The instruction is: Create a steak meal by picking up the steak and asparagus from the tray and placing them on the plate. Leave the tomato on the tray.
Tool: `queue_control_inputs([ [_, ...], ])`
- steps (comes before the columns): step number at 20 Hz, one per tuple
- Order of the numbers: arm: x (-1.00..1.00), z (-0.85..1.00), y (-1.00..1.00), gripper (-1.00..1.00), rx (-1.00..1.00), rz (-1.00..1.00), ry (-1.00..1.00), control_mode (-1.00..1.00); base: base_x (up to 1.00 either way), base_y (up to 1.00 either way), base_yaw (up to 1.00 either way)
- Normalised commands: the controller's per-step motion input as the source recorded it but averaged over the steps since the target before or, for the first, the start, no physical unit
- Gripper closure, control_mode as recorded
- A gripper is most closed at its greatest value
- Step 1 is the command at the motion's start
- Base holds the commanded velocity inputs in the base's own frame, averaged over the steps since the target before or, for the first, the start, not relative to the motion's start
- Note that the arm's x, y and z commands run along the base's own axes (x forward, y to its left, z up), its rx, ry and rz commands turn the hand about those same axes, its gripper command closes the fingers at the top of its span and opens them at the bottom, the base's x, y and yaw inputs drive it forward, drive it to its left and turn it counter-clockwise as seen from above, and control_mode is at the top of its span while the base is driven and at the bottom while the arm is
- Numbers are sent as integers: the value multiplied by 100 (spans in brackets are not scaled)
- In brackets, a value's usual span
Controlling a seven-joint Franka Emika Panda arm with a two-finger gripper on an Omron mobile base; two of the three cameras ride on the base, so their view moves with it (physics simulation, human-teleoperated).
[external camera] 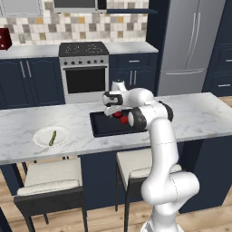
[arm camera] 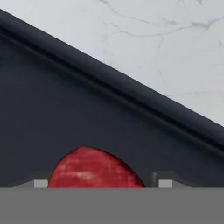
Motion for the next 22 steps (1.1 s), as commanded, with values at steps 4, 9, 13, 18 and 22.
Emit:
queue_control_inputs([
  [4, -56, 52, 27, 100, 0, 7, -2, -100, 0, 0, 0],
  [9, -79, 45, 60, 100, -4, 13, -4, -100, 0, 0, 0],
  [13, -100, 6, 64, 100, -4, 9, -13, -100, 0, 0, 0],
  [18, -81, 26, 51, 100, 0, 2, -8, -100, 0, 0, 0],
  [22, -38, 53, 55, 100, 1, 0, 0, -100, 0, 0, 0],
])
